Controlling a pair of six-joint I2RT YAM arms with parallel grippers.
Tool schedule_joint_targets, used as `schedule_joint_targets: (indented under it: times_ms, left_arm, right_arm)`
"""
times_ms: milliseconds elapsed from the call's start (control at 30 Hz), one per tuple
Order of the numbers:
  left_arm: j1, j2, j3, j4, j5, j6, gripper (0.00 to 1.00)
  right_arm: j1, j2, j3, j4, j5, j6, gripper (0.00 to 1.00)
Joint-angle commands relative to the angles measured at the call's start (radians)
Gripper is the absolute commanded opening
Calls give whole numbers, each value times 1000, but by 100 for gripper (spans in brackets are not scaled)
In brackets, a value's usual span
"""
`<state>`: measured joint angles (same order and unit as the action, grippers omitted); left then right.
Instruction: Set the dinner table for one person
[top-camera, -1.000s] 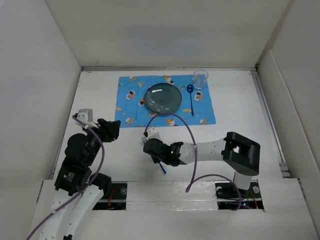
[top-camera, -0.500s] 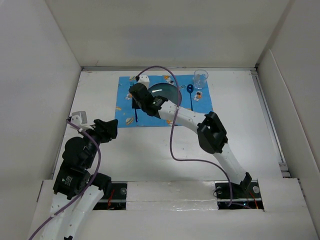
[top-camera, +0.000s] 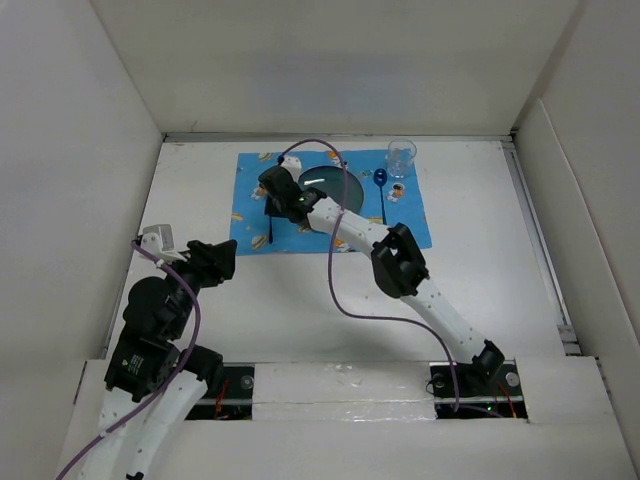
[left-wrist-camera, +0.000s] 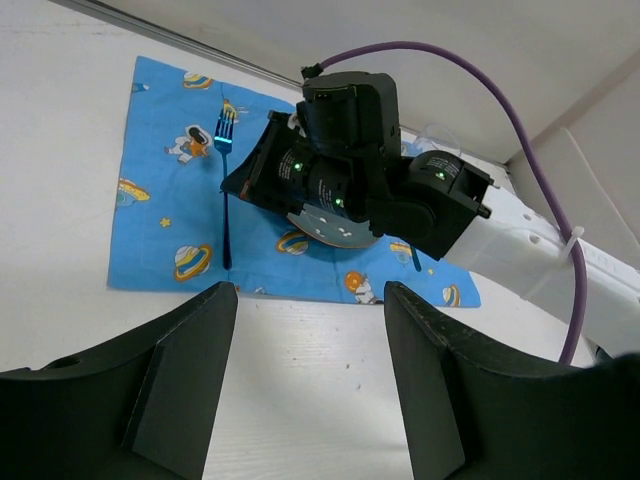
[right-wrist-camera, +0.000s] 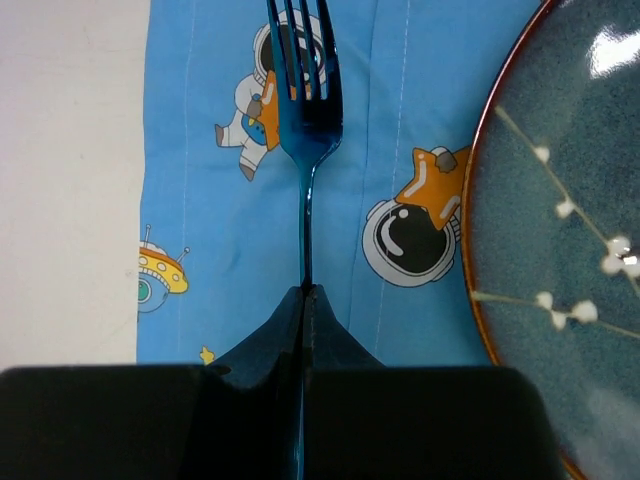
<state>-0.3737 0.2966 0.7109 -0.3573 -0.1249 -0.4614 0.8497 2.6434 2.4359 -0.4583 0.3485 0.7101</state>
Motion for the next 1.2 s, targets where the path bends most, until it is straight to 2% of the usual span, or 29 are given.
schedule_joint_targets:
  times_ms: [0, 200, 600, 833, 967, 1067, 1167]
  left_arm:
    - [-5, -10, -8, 34, 5, -3, 58]
    - [-5, 2, -11, 40, 16, 0, 58]
    - [-5, 22, -8, 43, 44, 15, 57]
    - [-5, 18, -8, 43, 42, 15, 58]
    - [-5, 19, -8, 41, 34, 13, 58]
    - [-5, 13, -2, 35, 27, 12, 59]
    - [-5, 10, 4, 27, 18, 10, 64]
  right_arm:
    - [-29, 12, 80, 18, -34, 20, 0]
    - [-49, 70, 138, 24, -77, 34, 0]
    - [-80, 98, 137, 66, -128, 60, 1]
    - [-80, 44, 58, 110, -183, 63, 43]
    - [-80, -77, -26, 191, -212, 51, 57]
    - [-71, -235, -168, 269, -220, 31, 68]
    - [-60, -410, -334, 335, -198, -15, 75]
